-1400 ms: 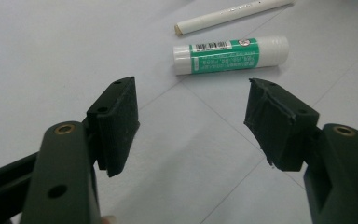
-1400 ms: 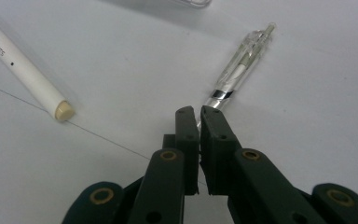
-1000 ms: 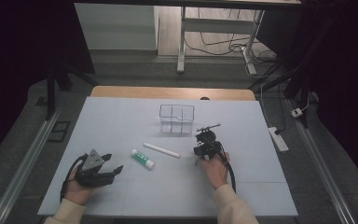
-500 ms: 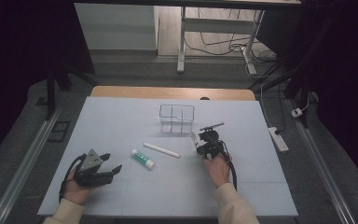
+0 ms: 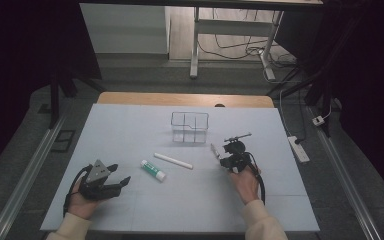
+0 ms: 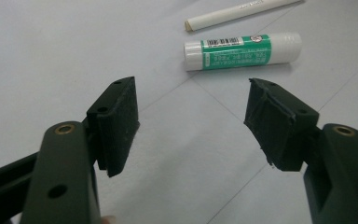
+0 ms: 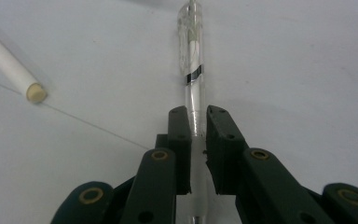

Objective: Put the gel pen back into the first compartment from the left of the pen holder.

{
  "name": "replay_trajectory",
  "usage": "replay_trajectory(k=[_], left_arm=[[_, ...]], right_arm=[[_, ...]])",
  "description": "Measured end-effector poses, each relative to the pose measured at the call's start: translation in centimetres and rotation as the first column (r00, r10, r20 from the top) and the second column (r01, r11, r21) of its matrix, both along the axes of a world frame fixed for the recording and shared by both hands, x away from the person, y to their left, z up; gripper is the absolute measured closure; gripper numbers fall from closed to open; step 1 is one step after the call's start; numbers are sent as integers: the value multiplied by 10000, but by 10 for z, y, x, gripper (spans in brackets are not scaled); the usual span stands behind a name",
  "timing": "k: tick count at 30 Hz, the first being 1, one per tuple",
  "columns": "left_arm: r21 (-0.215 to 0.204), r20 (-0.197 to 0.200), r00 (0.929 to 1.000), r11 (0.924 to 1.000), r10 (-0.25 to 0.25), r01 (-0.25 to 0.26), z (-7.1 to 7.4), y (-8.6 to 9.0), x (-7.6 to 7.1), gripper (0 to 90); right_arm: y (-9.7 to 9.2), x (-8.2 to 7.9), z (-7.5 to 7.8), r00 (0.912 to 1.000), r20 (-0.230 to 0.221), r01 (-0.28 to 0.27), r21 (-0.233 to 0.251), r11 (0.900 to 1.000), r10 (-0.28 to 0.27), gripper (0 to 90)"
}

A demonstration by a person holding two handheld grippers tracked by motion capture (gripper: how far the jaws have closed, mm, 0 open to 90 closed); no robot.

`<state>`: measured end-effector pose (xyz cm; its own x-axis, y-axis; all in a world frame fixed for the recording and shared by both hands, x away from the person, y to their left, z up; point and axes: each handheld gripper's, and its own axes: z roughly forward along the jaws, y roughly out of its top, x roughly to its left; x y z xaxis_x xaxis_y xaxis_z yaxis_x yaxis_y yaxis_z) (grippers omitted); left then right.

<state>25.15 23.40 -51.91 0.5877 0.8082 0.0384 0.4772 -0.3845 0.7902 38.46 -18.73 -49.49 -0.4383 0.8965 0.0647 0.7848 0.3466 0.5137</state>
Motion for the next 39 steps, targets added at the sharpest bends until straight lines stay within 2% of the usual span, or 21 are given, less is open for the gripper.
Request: replay_trajectory(k=[7, 14, 21, 28, 34, 36, 39], left_arm=[[12, 71, 10000, 10000, -5, 5, 1, -2, 1, 343], [60, 74, 10000, 10000, -43, 42, 1, -4, 1, 343], [143, 219, 9997, 9999, -71, 68, 2, -5, 0, 345], [416, 581, 9976, 9985, -388, 364, 8, -15, -1, 350], [747, 781, 9941, 9948, -746, 688, 15, -28, -1, 352], [823, 824, 9926, 9932, -890, 823, 17, -32, -1, 352], [886, 851, 9906, 9911, -1072, 996, 20, -39, 0, 352]], right_arm=[[-20, -14, 12, 9966, 520, -672, 776, 9947, 633, 798], [-31, -14, 16, 9941, 485, -1026, 1262, 9867, 971, 799], [-30, -15, 21, 9891, 607, -1422, 1646, 9761, 1338, 799], [-30, -18, 24, 9808, 735, -1924, 2152, 9574, 1806, 799], [-26, -21, 28, 9692, 981, -2443, 2736, 9303, 2257, 799], [-24, -22, 29, 9629, 1101, -2682, 2903, 9186, 2464, 799], [-21, -23, 30, 9538, 1249, -2989, 2996, 9060, 2734, 799]])
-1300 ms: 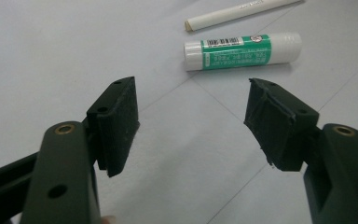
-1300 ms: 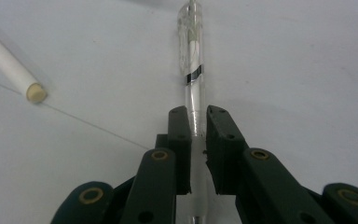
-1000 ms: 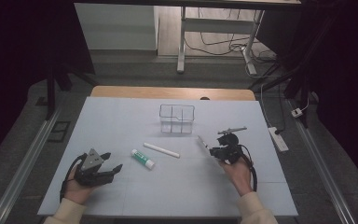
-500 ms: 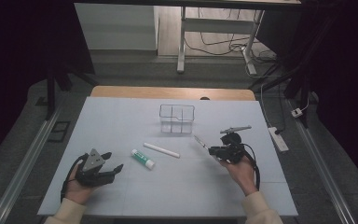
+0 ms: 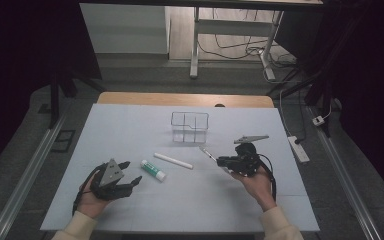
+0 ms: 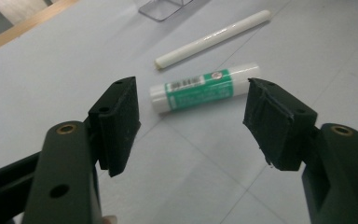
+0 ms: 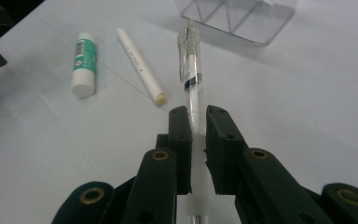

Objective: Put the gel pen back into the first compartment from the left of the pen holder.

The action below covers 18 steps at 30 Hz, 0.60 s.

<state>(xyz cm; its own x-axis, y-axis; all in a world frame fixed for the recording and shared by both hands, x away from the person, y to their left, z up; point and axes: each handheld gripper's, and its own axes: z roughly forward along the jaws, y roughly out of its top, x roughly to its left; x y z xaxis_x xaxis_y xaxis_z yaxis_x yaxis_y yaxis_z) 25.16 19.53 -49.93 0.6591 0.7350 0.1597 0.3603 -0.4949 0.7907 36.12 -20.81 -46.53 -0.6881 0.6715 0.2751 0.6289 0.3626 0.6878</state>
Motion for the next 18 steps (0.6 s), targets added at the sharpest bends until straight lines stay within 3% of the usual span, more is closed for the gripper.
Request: replay_trajectory(k=[8, 18], left_arm=[[226, 118, 9991, 9989, -407, 404, 8, -20, 3, 349], [97, 129, 9966, 9966, -815, 813, 15, -43, 11, 337]], right_arm=[[9, -2, -2, 9974, 119, -708, 270, 9971, 705, 799], [23, -7, -6, 9907, 171, -1359, 489, 9895, 1352, 799]])
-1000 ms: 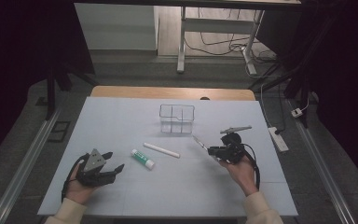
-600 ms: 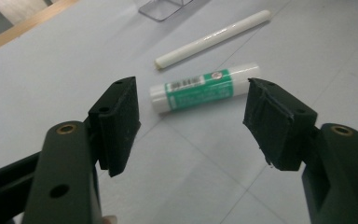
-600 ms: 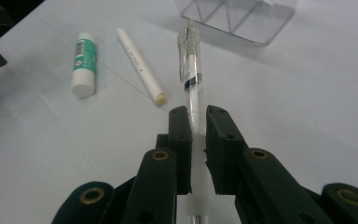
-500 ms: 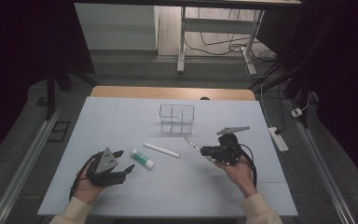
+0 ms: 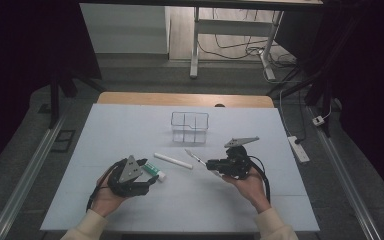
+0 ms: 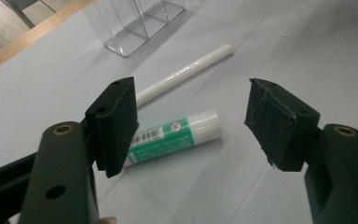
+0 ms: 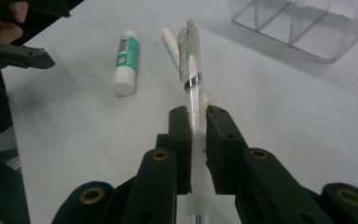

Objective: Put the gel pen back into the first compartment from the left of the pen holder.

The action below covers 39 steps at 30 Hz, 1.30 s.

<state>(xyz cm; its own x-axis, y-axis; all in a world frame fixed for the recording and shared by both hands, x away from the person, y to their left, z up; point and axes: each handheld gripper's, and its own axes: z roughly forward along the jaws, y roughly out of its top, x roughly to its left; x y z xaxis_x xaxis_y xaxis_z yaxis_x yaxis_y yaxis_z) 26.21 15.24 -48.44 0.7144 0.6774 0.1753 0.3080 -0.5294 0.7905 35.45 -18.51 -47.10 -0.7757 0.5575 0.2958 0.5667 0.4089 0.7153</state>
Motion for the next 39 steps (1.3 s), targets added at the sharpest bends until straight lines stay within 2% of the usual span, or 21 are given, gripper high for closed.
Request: replay_trajectory(k=[8, 16, 18, 22, 28, 32, 39], left_arm=[[35, -46, 9994, 9994, -346, 347, 2, -12, 3, 329], [200, -87, 9978, 9976, -661, 663, 2, -21, 6, 330], [95, -129, 9967, 9967, -800, 801, 2, -23, 7, 339], [162, -149, 9960, 9959, -886, 889, 3, -27, 10, 339], [564, -90, 9934, 9918, -1143, 1147, 3, -37, 13, 331], [683, -104, 9917, 9893, -1285, 1289, 3, -44, 16, 320], [1147, -91, 9870, 9803, -1607, 1607, -1, -54, 19, 330]], right_arm=[[12, -4, -5, 9989, -52, -472, -6, 9989, 472, 799], [17, -6, -10, 9974, -205, -695, -60, 9976, 694, 799], [18, -7, -11, 9967, -234, -774, -92, 9970, 772, 799], [21, -8, -10, 9956, -235, -904, -42, 9959, 903, 798], [24, -11, -9, 9929, -299, -1154, 12, 9933, 1154, 798], [27, -12, -9, 9893, -378, -1407, 84, 9900, 1409, 798], [34, -15, -10, 9832, -472, -1761, 44, 9844, 1761, 798]])
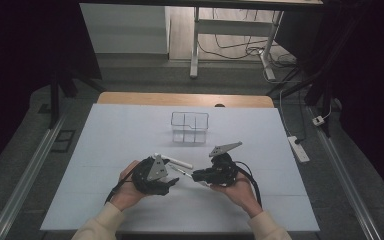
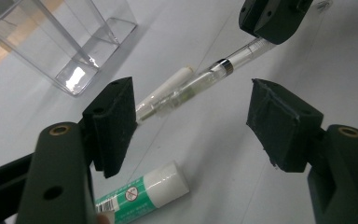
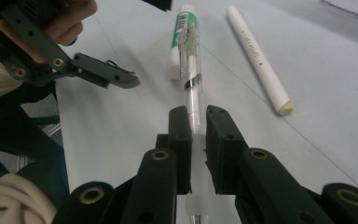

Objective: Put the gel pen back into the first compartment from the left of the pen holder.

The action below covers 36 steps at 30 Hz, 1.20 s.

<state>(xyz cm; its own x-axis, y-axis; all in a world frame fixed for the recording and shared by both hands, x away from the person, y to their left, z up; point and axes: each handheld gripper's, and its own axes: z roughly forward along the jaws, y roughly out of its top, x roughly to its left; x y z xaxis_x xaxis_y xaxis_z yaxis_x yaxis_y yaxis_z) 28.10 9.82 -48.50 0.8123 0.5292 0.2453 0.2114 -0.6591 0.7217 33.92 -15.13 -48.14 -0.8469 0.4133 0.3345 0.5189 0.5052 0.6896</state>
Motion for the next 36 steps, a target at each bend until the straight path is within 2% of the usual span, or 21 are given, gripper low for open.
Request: replay_trajectory(k=[11, 18, 24, 28, 32, 33, 36], left_arm=[[729, 94, 9985, 9959, -546, 538, -6, -11, 3, 357], [1344, 159, 9973, 9885, -723, 695, -10, -17, 2, 446], [1647, 355, 9944, 9820, -1000, 929, -10, -16, 0, 585], [1650, 355, 9914, 9792, -1256, 1181, -10, -13, -1, 693], [1560, 300, 9860, 9751, -1641, 1575, -9, -14, -3, 756], [1563, 314, 9844, 9736, -1731, 1662, -9, -14, -4, 771], [1621, 293, 9857, 9739, -1658, 1590, -9, -15, -5, 788]], right_arm=[[6, -2, -1, 9991, -190, -368, 24, 9993, 369, 798], [9, -4, 1, 9977, -261, -629, 182, 9979, 633, 798], [9, -5, 5, 9973, -131, -722, 333, 9968, 727, 795], [6, -5, 10, 9985, 192, -526, 751, 9958, 512, 786], [3, -5, 14, 9982, 573, -247, 1210, 9923, 179, 751], [2, -6, 15, 9968, 797, -129, 1305, 9914, 25, 725], [1, -9, 19, 9896, 1368, 221, 1558, 9875, -438, 615]])
